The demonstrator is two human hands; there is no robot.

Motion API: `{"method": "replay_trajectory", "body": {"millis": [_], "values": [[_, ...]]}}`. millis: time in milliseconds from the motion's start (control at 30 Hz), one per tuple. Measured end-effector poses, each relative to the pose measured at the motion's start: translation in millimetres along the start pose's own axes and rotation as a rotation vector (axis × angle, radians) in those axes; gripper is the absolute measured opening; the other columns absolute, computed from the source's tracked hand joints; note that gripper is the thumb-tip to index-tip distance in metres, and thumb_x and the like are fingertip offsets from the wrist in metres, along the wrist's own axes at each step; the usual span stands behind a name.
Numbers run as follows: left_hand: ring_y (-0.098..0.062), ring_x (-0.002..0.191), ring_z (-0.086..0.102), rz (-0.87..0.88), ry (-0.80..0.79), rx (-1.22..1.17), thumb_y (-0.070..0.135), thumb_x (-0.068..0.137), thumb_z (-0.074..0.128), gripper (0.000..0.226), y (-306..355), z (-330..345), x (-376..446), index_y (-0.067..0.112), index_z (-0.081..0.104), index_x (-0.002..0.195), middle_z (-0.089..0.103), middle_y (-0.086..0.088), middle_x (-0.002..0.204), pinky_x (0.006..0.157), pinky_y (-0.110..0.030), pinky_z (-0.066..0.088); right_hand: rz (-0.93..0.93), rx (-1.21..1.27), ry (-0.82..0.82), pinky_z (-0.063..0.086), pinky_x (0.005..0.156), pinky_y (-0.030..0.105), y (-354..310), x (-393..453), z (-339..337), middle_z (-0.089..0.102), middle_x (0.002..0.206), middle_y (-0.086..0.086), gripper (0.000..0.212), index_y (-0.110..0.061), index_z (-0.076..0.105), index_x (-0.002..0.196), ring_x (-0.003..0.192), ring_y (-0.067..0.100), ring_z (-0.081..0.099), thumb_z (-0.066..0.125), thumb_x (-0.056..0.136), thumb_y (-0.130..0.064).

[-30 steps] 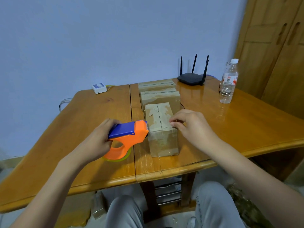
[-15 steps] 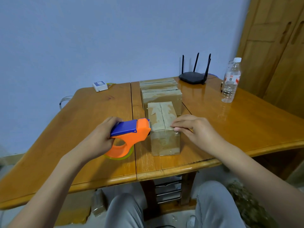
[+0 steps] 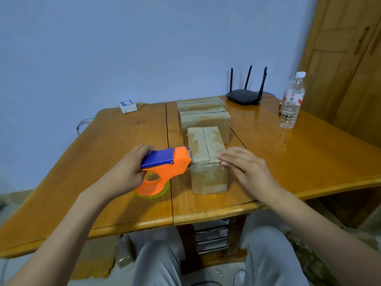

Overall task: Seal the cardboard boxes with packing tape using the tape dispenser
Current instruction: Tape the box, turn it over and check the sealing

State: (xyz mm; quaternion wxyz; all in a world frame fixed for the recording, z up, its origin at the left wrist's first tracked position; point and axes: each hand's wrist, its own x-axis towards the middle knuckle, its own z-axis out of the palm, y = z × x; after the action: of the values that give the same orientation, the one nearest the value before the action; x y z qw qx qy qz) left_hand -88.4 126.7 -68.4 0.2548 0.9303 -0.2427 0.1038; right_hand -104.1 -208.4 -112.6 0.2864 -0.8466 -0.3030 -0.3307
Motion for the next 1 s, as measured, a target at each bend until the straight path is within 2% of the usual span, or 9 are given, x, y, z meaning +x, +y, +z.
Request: {"method": "replay_trajectory", "body": {"millis": [167, 233, 367, 433, 500, 600, 800, 900, 1000], "values": [[-0.006, 0.095, 0.055, 0.009, -0.01, 0.009, -0.008, 0.083, 0.06, 0.053, 5.1, -2.6, 0.6, 0.032, 0.05, 0.116, 0.054, 0.01, 0.109, 0.076, -0.019, 0.042, 0.005, 0.004, 0.014, 0.049, 0.102, 0.026, -4.6, 5.4, -7.1, 0.074, 0.112, 0.003, 0.024, -0.007, 0.075, 0.114, 0.11, 0.015, 0.064, 0.064, 0.095, -0.015], [-0.008, 0.094, 0.055, 0.006, -0.009, 0.016, -0.008, 0.083, 0.059, 0.053, 6.2, -3.8, 0.6, 0.031, 0.05, 0.116, 0.054, 0.008, 0.109, 0.076, -0.02, 0.043, 0.077, -0.007, 0.095, 0.05, 0.101, 0.027, -8.9, 6.5, -11.2, 0.073, 0.113, 0.001, 0.022, -0.008, 0.074, 0.115, 0.111, 0.013, 0.064, 0.064, 0.096, -0.012], [-0.008, 0.094, 0.055, -0.005, -0.009, 0.022, -0.009, 0.083, 0.059, 0.054, 4.8, -3.9, -0.5, 0.032, 0.049, 0.117, 0.054, 0.007, 0.109, 0.075, -0.019, 0.042, 0.355, 0.026, 0.302, 0.045, 0.083, 0.004, -26.5, 0.0, -11.3, 0.072, 0.096, -0.009, 0.015, -0.012, 0.078, 0.105, 0.092, -0.006, 0.063, 0.072, 0.091, -0.012], [-0.009, 0.094, 0.055, -0.002, -0.007, 0.013, -0.01, 0.082, 0.058, 0.054, 4.2, -3.7, -1.1, 0.031, 0.05, 0.117, 0.054, 0.006, 0.11, 0.075, -0.019, 0.042, 0.55, 0.167, 0.303, 0.047, 0.076, 0.003, -33.8, -4.8, -4.8, 0.071, 0.09, -0.016, 0.012, -0.016, 0.078, 0.101, 0.087, -0.01, 0.064, 0.074, 0.089, -0.016], [-0.008, 0.095, 0.055, -0.002, -0.006, 0.007, -0.01, 0.082, 0.058, 0.055, 4.1, -3.6, -0.6, 0.031, 0.05, 0.117, 0.055, 0.006, 0.11, 0.075, -0.019, 0.042, 0.638, 0.246, 0.3, 0.053, 0.074, 0.011, -35.7, -5.8, 0.4, 0.073, 0.084, -0.014, 0.009, -0.018, 0.079, 0.096, 0.082, -0.004, 0.068, 0.077, 0.087, -0.018], [-0.008, 0.095, 0.055, -0.001, -0.012, 0.002, -0.01, 0.081, 0.059, 0.055, 4.0, -3.8, -0.8, 0.031, 0.05, 0.117, 0.055, 0.006, 0.11, 0.076, -0.019, 0.042, 0.681, 0.268, 0.31, 0.057, 0.071, 0.016, -36.6, -1.4, 1.6, 0.074, 0.08, -0.012, 0.005, -0.02, 0.078, 0.09, 0.077, 0.002, 0.07, 0.079, 0.085, -0.018], [-0.008, 0.095, 0.055, -0.003, -0.007, 0.008, -0.011, 0.081, 0.057, 0.055, 4.7, -4.2, -0.6, 0.032, 0.049, 0.116, 0.055, 0.005, 0.11, 0.077, -0.021, 0.044, 0.725, 0.219, 0.28, 0.047, 0.074, 0.007, -40.7, -9.6, 1.8, 0.068, 0.084, -0.025, 0.008, -0.032, 0.076, 0.092, 0.085, -0.008, 0.064, 0.075, 0.089, -0.024], [-0.008, 0.095, 0.055, 0.005, -0.006, 0.01, -0.01, 0.082, 0.058, 0.055, 5.1, -2.3, 0.2, 0.032, 0.048, 0.117, 0.054, 0.006, 0.11, 0.076, -0.018, 0.042, 0.737, 0.217, 0.276, 0.043, 0.071, 0.004, -40.9, -13.5, 3.4, 0.068, 0.086, -0.025, 0.007, -0.028, 0.077, 0.095, 0.086, -0.01, 0.063, 0.074, 0.09, -0.024], [-0.007, 0.095, 0.056, -0.003, -0.008, 0.007, -0.008, 0.084, 0.06, 0.054, 3.7, -1.7, 1.6, 0.032, 0.048, 0.118, 0.055, 0.007, 0.111, 0.076, -0.017, 0.042, 0.743, 0.245, 0.29, 0.046, 0.069, 0.006, -41.7, -17.4, 8.9, 0.07, 0.084, -0.023, 0.005, -0.031, 0.075, 0.088, 0.085, -0.008, 0.064, 0.076, 0.088, -0.026]]}}
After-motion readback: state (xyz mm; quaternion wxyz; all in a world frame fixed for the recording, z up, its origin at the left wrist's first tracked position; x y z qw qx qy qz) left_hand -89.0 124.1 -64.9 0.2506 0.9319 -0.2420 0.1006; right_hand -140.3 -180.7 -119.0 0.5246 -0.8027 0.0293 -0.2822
